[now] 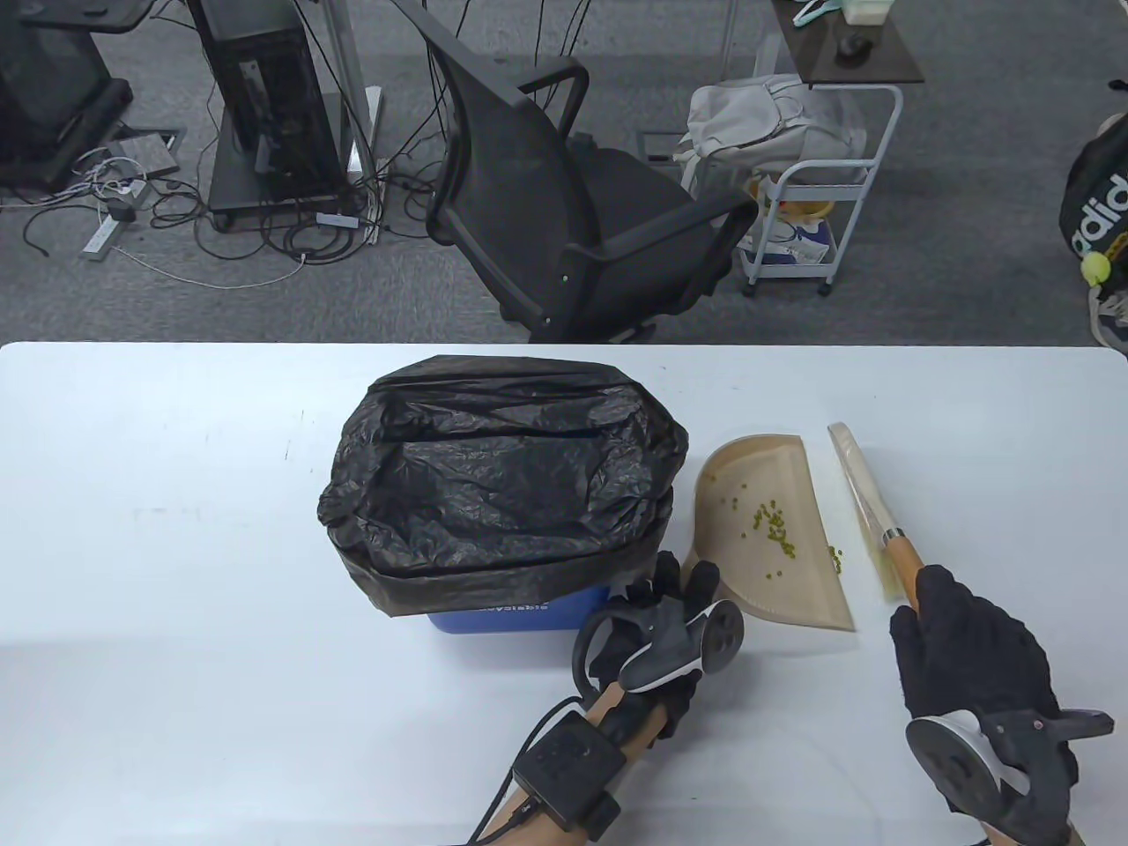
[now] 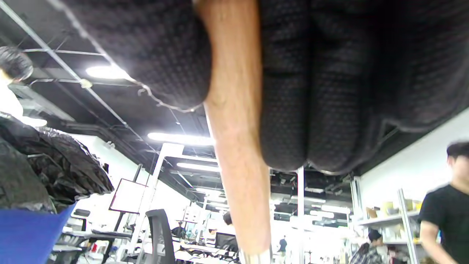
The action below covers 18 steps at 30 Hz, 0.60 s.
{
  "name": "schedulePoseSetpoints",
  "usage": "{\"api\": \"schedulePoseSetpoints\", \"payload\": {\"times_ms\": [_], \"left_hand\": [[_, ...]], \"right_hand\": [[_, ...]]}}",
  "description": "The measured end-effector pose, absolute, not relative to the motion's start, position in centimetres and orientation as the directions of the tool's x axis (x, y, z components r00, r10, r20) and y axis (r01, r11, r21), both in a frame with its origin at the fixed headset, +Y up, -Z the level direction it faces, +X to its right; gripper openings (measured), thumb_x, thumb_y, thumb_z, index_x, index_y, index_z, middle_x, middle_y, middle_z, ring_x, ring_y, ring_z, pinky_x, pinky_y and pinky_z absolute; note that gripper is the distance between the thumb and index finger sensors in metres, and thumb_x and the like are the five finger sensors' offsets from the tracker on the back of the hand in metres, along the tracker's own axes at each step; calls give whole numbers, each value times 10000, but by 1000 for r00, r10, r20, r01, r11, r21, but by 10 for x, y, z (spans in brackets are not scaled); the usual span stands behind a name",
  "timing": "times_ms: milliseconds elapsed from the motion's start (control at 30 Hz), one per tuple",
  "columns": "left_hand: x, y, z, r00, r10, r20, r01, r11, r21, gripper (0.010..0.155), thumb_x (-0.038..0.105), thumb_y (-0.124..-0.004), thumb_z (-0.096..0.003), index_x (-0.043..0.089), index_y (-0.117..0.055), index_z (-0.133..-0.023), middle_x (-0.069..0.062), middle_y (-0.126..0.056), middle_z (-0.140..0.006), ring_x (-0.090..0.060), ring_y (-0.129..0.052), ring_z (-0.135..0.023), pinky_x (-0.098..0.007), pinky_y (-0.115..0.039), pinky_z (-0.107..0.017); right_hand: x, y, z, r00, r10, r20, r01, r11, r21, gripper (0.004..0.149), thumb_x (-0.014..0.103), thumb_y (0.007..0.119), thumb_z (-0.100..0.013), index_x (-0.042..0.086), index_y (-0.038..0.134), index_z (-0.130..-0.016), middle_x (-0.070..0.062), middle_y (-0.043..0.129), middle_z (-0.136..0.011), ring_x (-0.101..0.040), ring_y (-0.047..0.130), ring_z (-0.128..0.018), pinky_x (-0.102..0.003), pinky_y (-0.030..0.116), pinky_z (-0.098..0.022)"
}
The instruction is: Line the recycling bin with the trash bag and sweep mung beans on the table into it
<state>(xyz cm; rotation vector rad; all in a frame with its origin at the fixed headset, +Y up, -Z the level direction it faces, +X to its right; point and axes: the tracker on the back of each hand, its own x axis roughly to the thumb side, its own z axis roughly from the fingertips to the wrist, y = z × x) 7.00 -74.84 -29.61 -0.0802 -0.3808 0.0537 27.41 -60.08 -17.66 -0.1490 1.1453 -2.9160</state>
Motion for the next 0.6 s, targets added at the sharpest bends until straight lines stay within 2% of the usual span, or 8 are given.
{"api": "schedulePoseSetpoints", "payload": {"times_ms": [267,400,500,600], "left_hand": [[72,-746,-295,931,55,362,-22,995,-94,698,61,-812,-494,191,-539,-1123,-335,-591,-1145,-634,-857,-886,-758,-786,-573],[73,-745,-294,932,36,360,-2,996,-93,701,61,-811,-495,189,-533,-1126,-331,-595,-1146,-639,-860,-882,-755,-798,-565],[74,-745,-294,933,26,360,7,996,-89,702,64,-810,-495,193,-530,-1126,-331,-594,-1146,-639,-860,-884,-755,-806,-558],[73,-745,-295,934,39,355,-4,995,-98,702,65,-811,-495,197,-532,-1125,-328,-595,-1147,-638,-860,-884,-755,-810,-554]], "right_hand": [[266,-592,-171,-988,63,138,-140,-728,-672,537,313,874,-438,-63,908,-820,-285,1061,-568,-443,1102,-434,-590,907,-323],[262,-586,-166,-984,49,171,-156,-697,-700,537,314,879,-433,-60,912,-817,-284,1064,-562,-440,1105,-428,-589,909,-320],[265,-581,-161,-975,87,204,-210,-663,-718,540,315,883,-429,-60,912,-817,-278,1066,-558,-435,1106,-426,-588,912,-318],[265,-578,-160,-980,65,190,-186,-647,-740,539,315,882,-430,-57,911,-819,-277,1064,-564,-437,1105,-431,-588,911,-321]]}}
